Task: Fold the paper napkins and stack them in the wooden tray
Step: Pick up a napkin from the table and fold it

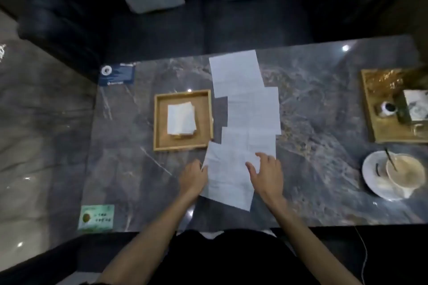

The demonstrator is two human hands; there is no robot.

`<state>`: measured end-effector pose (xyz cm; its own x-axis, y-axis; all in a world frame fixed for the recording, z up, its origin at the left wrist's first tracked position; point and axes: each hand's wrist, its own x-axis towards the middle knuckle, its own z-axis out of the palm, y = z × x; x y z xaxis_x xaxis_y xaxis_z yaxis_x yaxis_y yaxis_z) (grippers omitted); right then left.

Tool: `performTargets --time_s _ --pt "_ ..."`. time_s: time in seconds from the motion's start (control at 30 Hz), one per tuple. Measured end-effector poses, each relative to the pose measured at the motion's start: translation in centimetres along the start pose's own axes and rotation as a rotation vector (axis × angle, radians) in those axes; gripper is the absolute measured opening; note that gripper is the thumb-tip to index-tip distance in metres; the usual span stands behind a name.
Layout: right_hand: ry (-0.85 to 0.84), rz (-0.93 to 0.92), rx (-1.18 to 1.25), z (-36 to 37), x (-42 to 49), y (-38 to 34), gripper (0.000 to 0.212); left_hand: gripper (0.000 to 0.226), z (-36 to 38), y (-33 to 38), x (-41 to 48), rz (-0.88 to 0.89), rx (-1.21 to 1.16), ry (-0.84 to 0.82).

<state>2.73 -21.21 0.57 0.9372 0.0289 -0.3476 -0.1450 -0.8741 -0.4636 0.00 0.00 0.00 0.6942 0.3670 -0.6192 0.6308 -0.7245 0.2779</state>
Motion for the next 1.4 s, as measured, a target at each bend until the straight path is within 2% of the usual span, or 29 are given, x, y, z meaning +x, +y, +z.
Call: performTargets --time_s 0.07,0.2,0.37,0.5,0.57,0.7,0.77,0.83,0.93,1.03,1.13,1.23,1.3,1.4 --pt "-0.028 0.221 0.093 1.7 -0.9 0.9 0.036 0.029 1.6 -0.8 0.2 -0.118 -0.033 -0.016" --pt "-0.118 0.519 0.167 5.0 -2.9 1.8 0.025 0.032 4.1 -2.1 0.4 -0.241 -0.147 -0.02" --pt "-0.19 0.711 0.26 7.8 -3.1 1.4 0.025 0.032 5.4 -1.7 1.3 -0.297 -0.148 -0.007" --pt "-0.161 0.735 0.217 8.6 -3.0 1.2 0.022 0.023 5.9 -1.9 2.0 -0.288 -0.144 -0.062" --pt "-0.143 0.727 0.221 8.6 -3.1 1.1 0.019 0.016 5.8 -2.3 2.2 -0.269 -0.272 -0.09" --pt "-0.007 0.592 0.449 7.3 -3.5 0.1 0.009 0.013 3.8 -2.6 1.5 -0.263 -0.62 -0.163" --pt "0.027 0.516 0.59 6.2 -3.2 -1.0 0.008 0.023 1.8 -2.1 1.5 -0.311 -0.836 -0.233" --pt "0.04 0.437 0.736 4.7 -3.0 -2.2 0.024 0.038 -0.9 -1.7 1.3 -0.343 -1.086 -0.364" --pt "-0.009 0.307 0.919 1.6 -2.6 -4.7 0.049 0.044 -6.4 -1.0 0.6 -0.296 -1.318 -0.534" --pt "0.045 0.131 0.982 -1.8 -3.6 -9.3 0.058 0.039 -13.5 -1.8 -1.1 -0.175 -1.512 -0.571" --pt "0.158 -0.089 1.056 -5.3 -4.9 -15.3 0.055 0.029 -21.2 -2.7 -2.6 0.056 -1.679 -0.635" --pt "0.194 -0.311 1.089 -7.5 -6.7 -20.3 0.055 0.04 -28.2 -3.7 -4.1 0.354 -1.626 -0.649" --pt "0.225 -0.404 1.022 -8.0 -7.5 -22.9 0.046 0.04 -32.6 -4.1 -5.2 0.532 -1.45 -0.544" --pt "0.278 -0.396 0.952 -9.5 -6.7 -27.2 0.041 0.029 -39.4 -4.2 -7.2 0.69 -1.191 -0.36"
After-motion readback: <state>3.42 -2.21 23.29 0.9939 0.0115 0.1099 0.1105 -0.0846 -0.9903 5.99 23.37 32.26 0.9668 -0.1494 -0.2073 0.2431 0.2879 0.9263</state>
